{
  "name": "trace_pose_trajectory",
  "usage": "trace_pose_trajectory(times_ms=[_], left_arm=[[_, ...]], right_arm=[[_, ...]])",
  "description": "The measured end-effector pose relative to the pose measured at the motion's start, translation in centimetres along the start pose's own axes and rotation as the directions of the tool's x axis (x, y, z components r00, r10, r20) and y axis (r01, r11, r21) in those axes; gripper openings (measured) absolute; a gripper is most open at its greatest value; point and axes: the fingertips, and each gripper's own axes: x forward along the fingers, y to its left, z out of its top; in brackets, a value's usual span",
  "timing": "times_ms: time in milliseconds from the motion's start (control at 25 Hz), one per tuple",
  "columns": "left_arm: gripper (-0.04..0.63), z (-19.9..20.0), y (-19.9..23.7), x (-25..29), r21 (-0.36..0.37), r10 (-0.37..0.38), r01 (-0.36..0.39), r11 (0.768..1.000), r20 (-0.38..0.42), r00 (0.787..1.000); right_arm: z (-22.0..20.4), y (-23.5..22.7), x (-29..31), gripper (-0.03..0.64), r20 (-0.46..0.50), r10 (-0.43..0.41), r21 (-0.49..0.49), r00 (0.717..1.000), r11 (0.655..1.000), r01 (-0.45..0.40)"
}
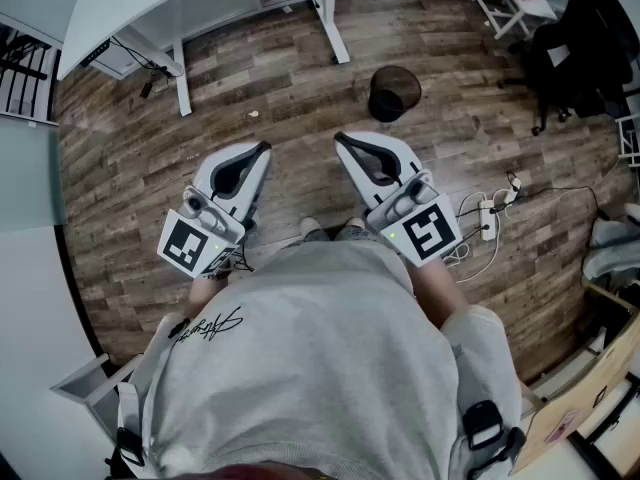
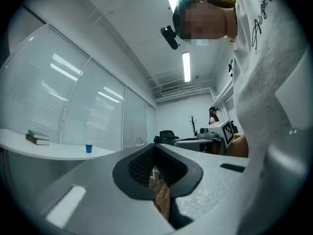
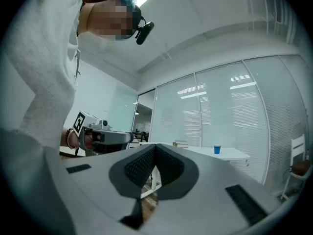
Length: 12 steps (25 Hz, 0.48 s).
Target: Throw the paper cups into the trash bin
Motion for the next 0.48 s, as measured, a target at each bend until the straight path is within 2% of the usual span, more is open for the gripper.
trace_pose_trajectory(times_ms=[480], left_arm=[[0.0, -0.2, 0.4, -1.6, -0.001, 0.003, -0.003, 1.0, -0.004, 1.0]], right_arm=[[-0.5, 0.6, 0.8, 0.011, -0.012, -0.011, 0.023, 1.0, 1.0, 0.011]])
